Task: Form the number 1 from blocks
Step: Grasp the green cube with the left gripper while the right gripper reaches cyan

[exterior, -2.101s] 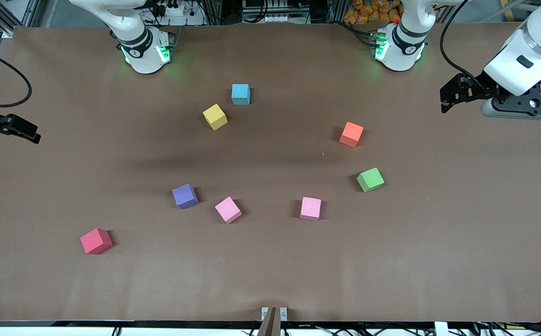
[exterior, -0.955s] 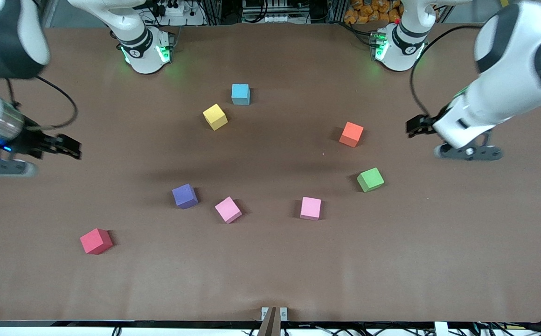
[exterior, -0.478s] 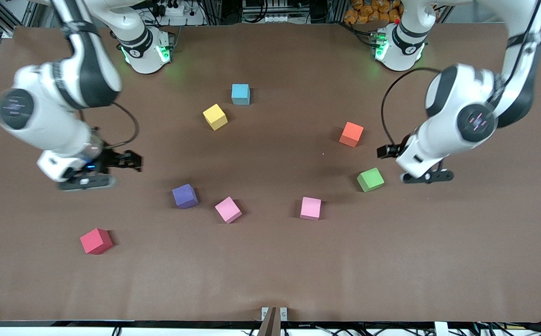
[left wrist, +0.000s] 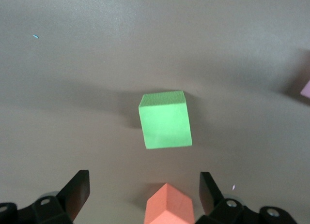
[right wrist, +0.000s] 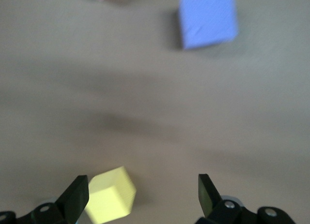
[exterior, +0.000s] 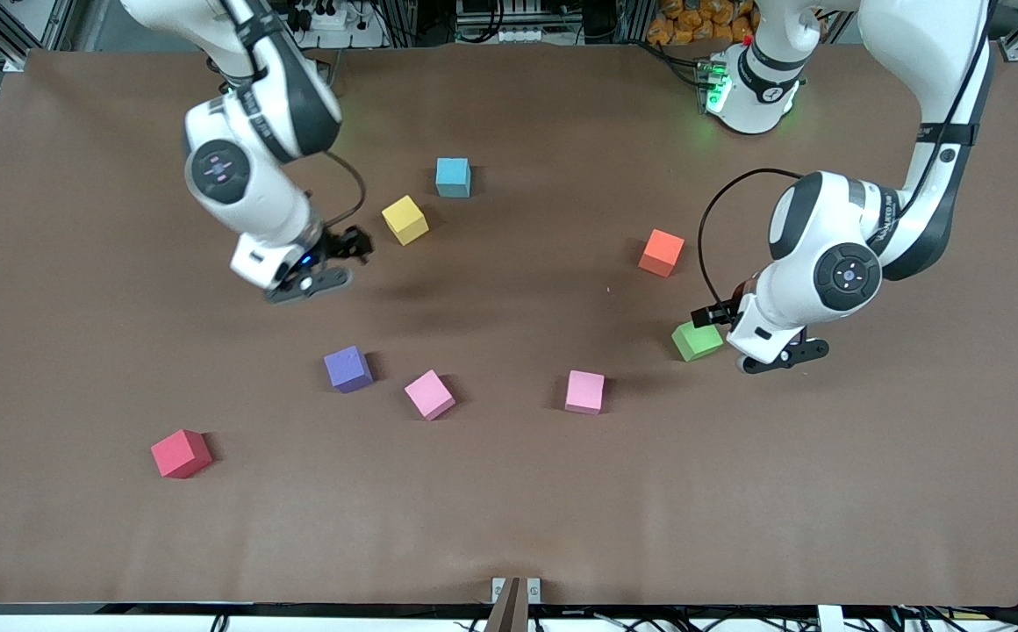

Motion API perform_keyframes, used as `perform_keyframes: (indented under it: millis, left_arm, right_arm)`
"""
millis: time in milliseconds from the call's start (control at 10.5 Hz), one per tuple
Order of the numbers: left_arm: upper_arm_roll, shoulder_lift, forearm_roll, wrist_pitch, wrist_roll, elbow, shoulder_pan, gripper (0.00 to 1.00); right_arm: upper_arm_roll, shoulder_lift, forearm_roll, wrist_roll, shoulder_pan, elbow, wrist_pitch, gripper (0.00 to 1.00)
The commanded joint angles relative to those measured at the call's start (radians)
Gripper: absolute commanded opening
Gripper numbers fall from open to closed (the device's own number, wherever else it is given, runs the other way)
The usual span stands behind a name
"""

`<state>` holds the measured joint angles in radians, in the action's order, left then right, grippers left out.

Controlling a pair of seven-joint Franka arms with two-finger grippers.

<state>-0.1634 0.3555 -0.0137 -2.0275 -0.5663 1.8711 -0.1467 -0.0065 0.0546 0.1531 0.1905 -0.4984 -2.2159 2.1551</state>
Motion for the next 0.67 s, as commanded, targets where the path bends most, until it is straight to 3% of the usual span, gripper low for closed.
perform_keyframes:
  millis: [0, 191, 382, 573]
  left_arm:
    - [-0.002, -0.003, 0.024, -0.118, -0.107, 0.069, -0.010, 1.00]
    - [-0.002, 0.011, 0.024, -0.181, -0.130, 0.089, -0.008, 1.00]
    - [-0.002, 0.039, 0.023, -0.220, -0.160, 0.088, -0.010, 1.00]
    - [-0.001, 0.080, 0.028, -0.282, -0.199, 0.088, -0.025, 1.00]
  right_arm:
    - [-0.003, -0.052, 0.031, 0.183, -0.112, -0.085, 0.026, 1.00]
    - [0.048, -0.018, 0.036, 0.289, -0.169, -0.091, 0.048, 1.00]
    - [0.051, 0.016, 0.107, 0.299, -0.248, -0.091, 0.049, 1.00]
    - [0.059, 0.037, 0.114, 0.299, -0.298, -0.096, 0.058, 1.00]
